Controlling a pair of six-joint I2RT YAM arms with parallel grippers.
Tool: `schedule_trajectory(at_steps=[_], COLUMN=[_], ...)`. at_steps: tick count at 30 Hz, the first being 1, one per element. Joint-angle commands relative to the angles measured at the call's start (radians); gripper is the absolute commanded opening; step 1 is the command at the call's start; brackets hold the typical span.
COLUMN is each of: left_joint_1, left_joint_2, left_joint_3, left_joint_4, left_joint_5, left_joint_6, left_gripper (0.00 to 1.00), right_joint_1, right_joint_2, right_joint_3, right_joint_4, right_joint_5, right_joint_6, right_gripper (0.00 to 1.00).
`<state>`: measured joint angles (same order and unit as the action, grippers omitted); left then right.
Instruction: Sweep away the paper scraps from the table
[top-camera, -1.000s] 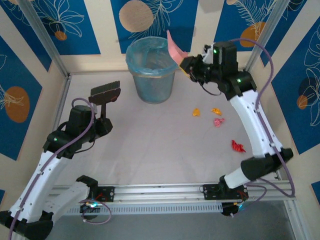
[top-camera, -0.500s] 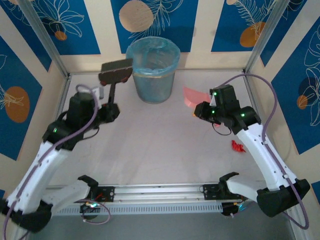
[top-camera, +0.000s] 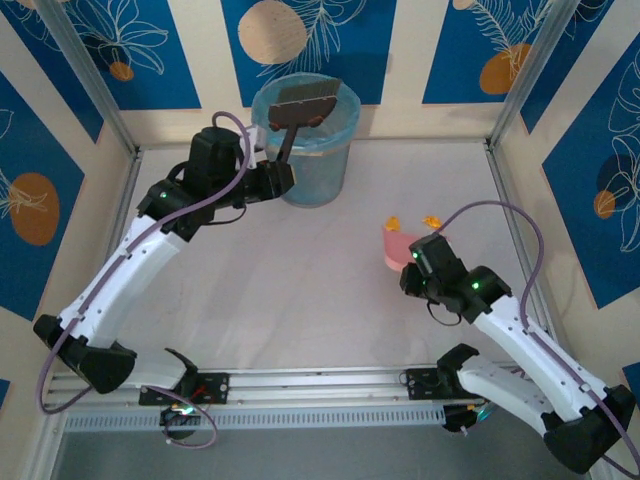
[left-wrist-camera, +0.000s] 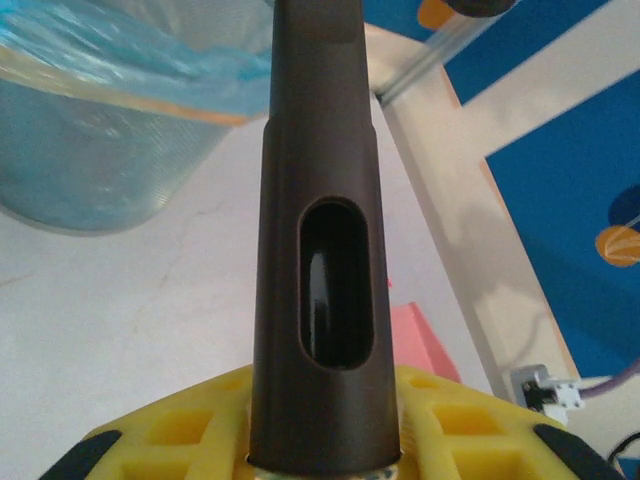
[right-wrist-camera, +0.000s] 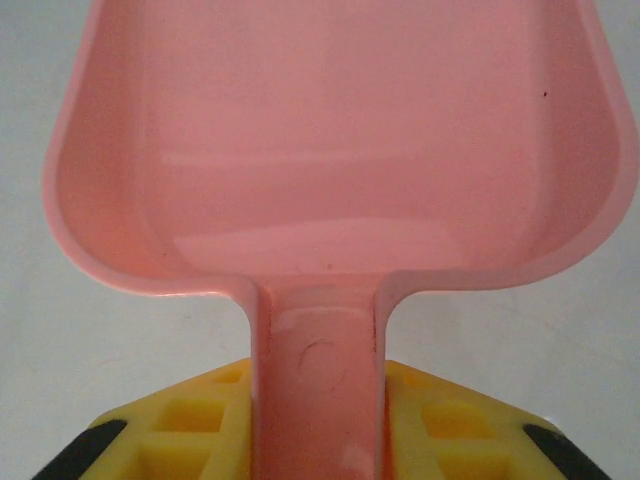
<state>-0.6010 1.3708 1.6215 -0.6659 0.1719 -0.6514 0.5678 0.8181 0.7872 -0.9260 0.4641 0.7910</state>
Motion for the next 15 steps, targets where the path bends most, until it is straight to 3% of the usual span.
schedule_trajectory(at_steps=[1,6,15], left_joint_1=[-0.045,-0.152,-0.27], left_joint_2=[0.013,0.093,0.396], left_joint_3=[0.018,0.041,0.304], left_joint_4=[0.042,0.068,-0.049], left_joint_5=[0.063,-0.003,-0.026], left_joint_6=[0.03,0.046,0.039], left_gripper=[0.0,0.0,0.0], right_joint_1=[0.019,0.04,0.05], right_joint_2=[-0.042,-0.116,-0.083], right_joint_3=[-0.046,-0.108,-0.243], right_joint_4=[-0.077,-0.092,0.064], right_joint_5=[0.069,0.018,-0.013], right_joint_6=[0.166,0.184,0.13], right_gripper=[0.0,0.0,0.0])
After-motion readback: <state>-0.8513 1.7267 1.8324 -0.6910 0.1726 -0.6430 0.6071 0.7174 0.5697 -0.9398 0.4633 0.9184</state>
